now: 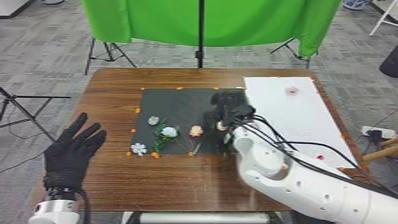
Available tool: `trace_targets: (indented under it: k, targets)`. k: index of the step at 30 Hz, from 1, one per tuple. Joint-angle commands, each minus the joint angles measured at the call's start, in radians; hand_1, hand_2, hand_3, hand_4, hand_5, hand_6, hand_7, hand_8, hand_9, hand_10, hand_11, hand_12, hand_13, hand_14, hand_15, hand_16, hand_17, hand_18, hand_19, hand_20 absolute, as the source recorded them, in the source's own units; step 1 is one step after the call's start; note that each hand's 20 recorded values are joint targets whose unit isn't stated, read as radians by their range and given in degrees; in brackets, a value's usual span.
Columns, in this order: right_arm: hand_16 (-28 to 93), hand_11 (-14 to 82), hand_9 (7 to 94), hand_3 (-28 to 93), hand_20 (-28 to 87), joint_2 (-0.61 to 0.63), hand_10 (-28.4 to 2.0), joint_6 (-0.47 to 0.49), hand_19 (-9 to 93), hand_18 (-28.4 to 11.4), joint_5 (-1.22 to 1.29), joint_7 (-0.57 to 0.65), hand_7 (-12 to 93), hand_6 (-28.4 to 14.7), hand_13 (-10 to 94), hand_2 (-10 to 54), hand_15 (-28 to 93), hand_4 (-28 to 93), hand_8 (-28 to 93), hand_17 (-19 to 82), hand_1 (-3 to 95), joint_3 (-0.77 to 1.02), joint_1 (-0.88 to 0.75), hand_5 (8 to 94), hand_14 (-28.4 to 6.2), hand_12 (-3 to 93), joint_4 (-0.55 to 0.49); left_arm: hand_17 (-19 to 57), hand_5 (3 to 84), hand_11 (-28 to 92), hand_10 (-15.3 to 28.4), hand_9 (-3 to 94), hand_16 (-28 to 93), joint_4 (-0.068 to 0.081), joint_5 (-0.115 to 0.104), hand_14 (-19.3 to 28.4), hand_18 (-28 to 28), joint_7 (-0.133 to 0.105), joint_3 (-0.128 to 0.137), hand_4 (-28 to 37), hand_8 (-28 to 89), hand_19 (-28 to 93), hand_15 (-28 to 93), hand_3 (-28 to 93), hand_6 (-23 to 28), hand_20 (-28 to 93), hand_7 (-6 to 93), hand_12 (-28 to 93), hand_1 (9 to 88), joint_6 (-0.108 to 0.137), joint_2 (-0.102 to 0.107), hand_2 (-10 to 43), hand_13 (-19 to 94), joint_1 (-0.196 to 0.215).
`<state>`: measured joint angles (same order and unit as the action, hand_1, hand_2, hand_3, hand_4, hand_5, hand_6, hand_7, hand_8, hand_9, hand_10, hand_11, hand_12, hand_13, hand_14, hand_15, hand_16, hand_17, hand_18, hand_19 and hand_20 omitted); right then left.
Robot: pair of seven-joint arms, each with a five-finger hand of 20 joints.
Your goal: Arrange flowers
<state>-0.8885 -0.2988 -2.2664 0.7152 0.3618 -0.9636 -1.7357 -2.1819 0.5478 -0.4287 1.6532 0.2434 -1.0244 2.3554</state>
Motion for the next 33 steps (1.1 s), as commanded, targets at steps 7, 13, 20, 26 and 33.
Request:
trace_targets:
  k: [7, 13, 20, 26, 33]
  targets:
    - [12, 23.6, 54.2, 80, 44, 0.1, -18.1, 0.005, 86, -22.9, 0.202, 0.146, 15, -1.5, 49, -9.5, 75, -28, -13, 24, 28.4, -0.045, 0.277, 57.2, -15.5, 14.5, 0.314, -9.8, 35.8, 23, 20.6, 34.9, -11, 0.009, -0.018, 28.4, 27.3, -0.036, -0.032, -28.3, -10, 55, 56, 81, 7.9, 8, 9.9, 10, 19.8, 0.003, 0.028, 7.3, 23, -0.007]
    - [11, 20.9, 50.4, 82, 43, 0.088, -18.1, 0.132, 84, -22.2, 0.226, 0.165, 15, 0.7, 46, -9.5, 75, -28, -14, 23, 30.1, -0.02, 0.283, 52.1, -15.4, 14.0, 0.392, -9.8, 35.9, 23, 20.6, 34.9, -11, 0.011, -0.014, 28.4, 27.3, -0.032, -0.028, -28.3, -10, 55, 56, 81, 7.9, 8, 10.0, 10, 19.7, 0.001, 0.023, 7.4, 23, -0.013]
    - [8, 17.2, 43.2, 83, 41, 0.044, -19.5, 0.265, 82, -20.9, 0.246, 0.158, 15, 2.2, 37, -9.5, 71, -28, -14, 19, 29.9, 0.052, 0.229, 44.9, -17.4, 13.8, 0.445, -9.9, 35.9, 23, 20.5, 34.9, -11, 0.02, -0.006, 28.4, 27.3, -0.014, -0.031, -28.3, -10, 55, 56, 81, 8.0, 8, 10.0, 10, 19.5, -0.005, -0.006, 7.4, 23, -0.035]
    - [7, 15.5, 42.7, 83, 41, 0.033, -19.7, 0.34, 82, -20.7, 0.259, 0.185, 16, 3.7, 40, -9.5, 70, -28, -14, 20, 33.0, 0.064, 0.231, 42.6, -16.1, 13.1, 0.487, -9.9, 35.8, 23, 20.6, 34.9, -11, 0.021, 0.008, 28.4, 27.3, 0.007, -0.018, -28.3, -10, 55, 56, 81, 8.0, 8, 9.9, 10, 19.5, -0.017, -0.017, 7.3, 23, -0.046]
    - [6, 15.6, 49.3, 83, 38, 0.08, -14.9, 0.298, 83, -19.5, 0.293, 0.195, 18, 5.3, 48, -9.5, 65, -28, -16, 23, 36.5, 0.024, 0.228, 46.8, -12.2, 12.7, 0.503, -9.9, 35.8, 23, 20.6, 34.9, -11, 0.034, 0.018, 28.4, 27.3, 0.023, -0.013, -28.3, -10, 55, 56, 81, 8.0, 8, 9.9, 10, 19.4, -0.031, -0.034, 7.3, 23, -0.063]
